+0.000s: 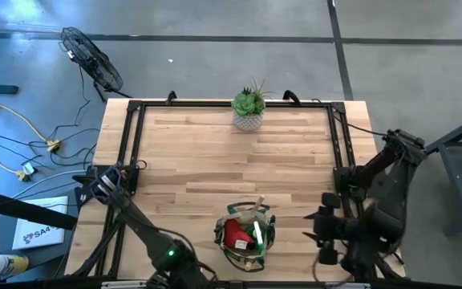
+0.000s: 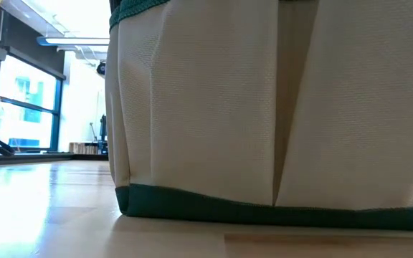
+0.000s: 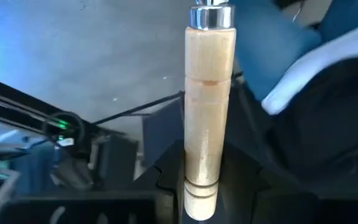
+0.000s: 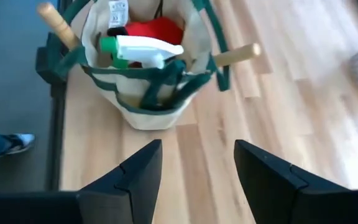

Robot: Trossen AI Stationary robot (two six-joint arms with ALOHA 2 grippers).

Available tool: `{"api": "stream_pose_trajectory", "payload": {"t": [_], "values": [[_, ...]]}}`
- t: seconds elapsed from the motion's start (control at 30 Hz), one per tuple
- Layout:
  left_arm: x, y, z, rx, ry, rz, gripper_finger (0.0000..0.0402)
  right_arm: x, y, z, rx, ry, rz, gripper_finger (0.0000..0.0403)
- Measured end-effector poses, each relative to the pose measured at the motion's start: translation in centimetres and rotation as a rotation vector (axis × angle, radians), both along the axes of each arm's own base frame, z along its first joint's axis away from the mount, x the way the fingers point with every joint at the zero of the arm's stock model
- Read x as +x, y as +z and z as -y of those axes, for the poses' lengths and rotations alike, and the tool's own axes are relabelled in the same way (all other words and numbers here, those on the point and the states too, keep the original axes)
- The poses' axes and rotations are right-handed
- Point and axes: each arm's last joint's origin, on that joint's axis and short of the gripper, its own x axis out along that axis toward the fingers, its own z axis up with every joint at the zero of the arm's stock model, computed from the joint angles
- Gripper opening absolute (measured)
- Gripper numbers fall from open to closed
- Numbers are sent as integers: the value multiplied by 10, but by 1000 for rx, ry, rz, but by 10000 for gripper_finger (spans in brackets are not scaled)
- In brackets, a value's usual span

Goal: Pick & Place Garden tools in Gardening bag
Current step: Put the trowel into the gardening bag

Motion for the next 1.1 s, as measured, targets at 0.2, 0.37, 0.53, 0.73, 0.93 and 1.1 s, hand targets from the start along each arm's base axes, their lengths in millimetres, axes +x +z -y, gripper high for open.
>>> {"api": "stream_pose_trajectory", "payload": {"t": [0.2, 0.37, 0.53, 0.73, 0.93, 1.1], "values": [[11, 25, -12, -56, 57, -71, 64, -33, -5, -4, -154, 10, 110, 193], [25, 34, -25, -106, 83, -82, 64, -46, -9, 2, -220, -16, 131, 193], [40, 28, -37, -143, 65, -109, 64, -48, -15, 6, -272, -23, 124, 193], [65, 8, -55, -187, -6, -56, 64, -50, -20, 11, -320, -22, 132, 193], [77, -1, -71, -187, -51, 5, 64, -53, -31, 20, -306, -66, 126, 193], [70, 5, -73, -191, -97, -29, 64, -58, -40, 32, -267, -125, 126, 193]]}}
